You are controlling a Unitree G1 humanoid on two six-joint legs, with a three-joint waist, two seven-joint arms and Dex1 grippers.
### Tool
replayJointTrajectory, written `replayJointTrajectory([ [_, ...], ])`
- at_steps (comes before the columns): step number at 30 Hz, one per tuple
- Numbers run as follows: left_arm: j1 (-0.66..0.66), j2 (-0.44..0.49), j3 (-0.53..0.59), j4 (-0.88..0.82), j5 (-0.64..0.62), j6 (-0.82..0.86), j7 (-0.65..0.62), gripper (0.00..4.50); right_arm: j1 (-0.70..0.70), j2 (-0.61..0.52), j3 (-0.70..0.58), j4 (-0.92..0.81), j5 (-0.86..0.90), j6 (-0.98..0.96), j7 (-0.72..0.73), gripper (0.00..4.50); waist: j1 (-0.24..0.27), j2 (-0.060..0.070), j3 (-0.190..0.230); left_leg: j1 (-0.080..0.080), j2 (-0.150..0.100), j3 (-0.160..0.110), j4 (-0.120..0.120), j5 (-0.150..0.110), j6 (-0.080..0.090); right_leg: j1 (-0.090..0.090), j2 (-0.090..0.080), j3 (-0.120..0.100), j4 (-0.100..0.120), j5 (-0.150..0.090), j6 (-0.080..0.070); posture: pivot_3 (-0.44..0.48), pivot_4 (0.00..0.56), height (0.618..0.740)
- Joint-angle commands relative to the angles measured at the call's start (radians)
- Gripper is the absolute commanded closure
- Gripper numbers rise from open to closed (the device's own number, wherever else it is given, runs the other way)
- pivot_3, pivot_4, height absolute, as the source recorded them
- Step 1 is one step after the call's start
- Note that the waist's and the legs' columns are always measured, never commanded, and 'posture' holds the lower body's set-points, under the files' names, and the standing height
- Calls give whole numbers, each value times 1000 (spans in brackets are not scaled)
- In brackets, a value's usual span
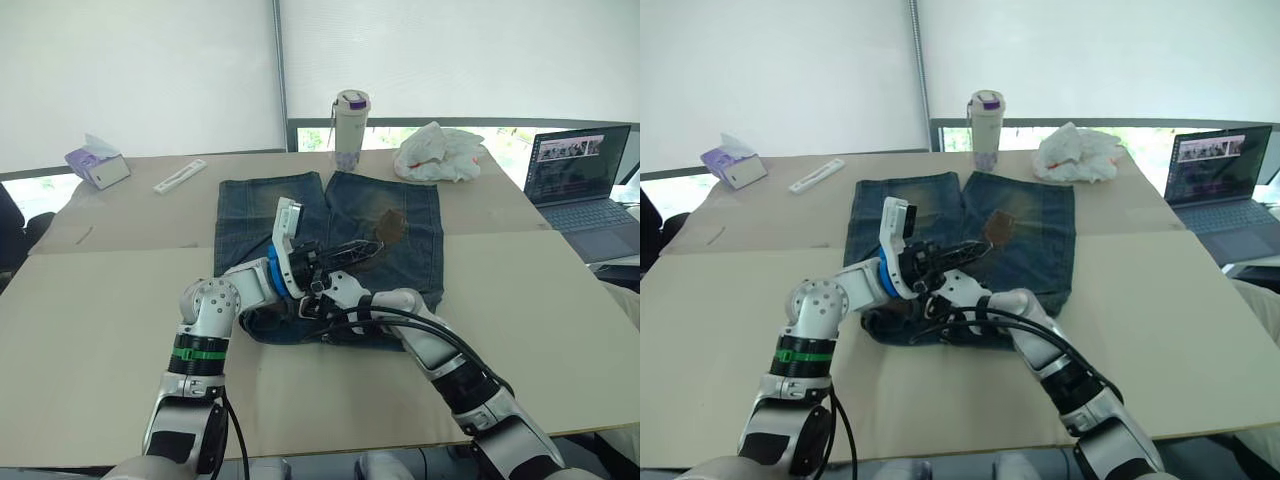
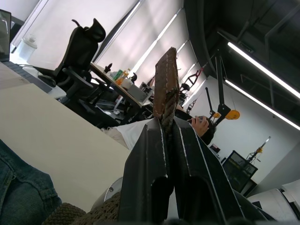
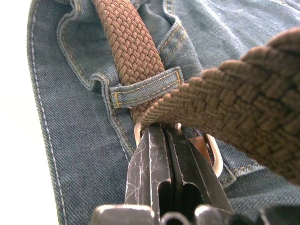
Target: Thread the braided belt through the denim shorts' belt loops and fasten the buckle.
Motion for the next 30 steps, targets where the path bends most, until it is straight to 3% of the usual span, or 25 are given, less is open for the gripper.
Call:
replayJointTrajectory([
  [1, -39, -19, 75, 49, 10, -82, 55, 4500, 57, -7, 7, 30, -8, 46, -18, 4416, 2, 0, 0, 0, 0, 0, 0, 0, 0, 0, 0, 0, 0, 0, 0, 0, 150, 740],
  [5, -53, 53, 146, 150, 39, -128, 51, 4500, 92, -13, -39, -69, 37, 64, -14, 4416, 0, 0, 0, -1, 0, 0, 0, 0, 0, -1, 0, 0, 0, 0, 0, 0, 150, 740],
  [12, -62, 125, 152, 214, 75, -150, -6, 4500, 127, -31, -74, -198, 82, 97, -16, 4416, 8, 0, 1, -3, -1, 0, 0, 0, 0, -2, -1, -1, -1, 0, 0, 0, 150, 740],
  [26, -101, 128, 147, 293, 150, -190, -42, 4500, 107, -16, -193, -288, 171, 93, -67, 4416, 0, -1, 4, -5, -1, -1, -1, 0, 0, -4, -1, -1, -1, 0, 0, 0, 150, 740],
  [30, -99, 97, 124, 264, 160, -198, -42, 4500, 104, 14, -289, -317, 255, 101, -90, 4416, 1, -1, 4, -5, -1, -1, -1, 0, 0, -4, -1, -1, -1, 0, 0, 0, 150, 740],
])
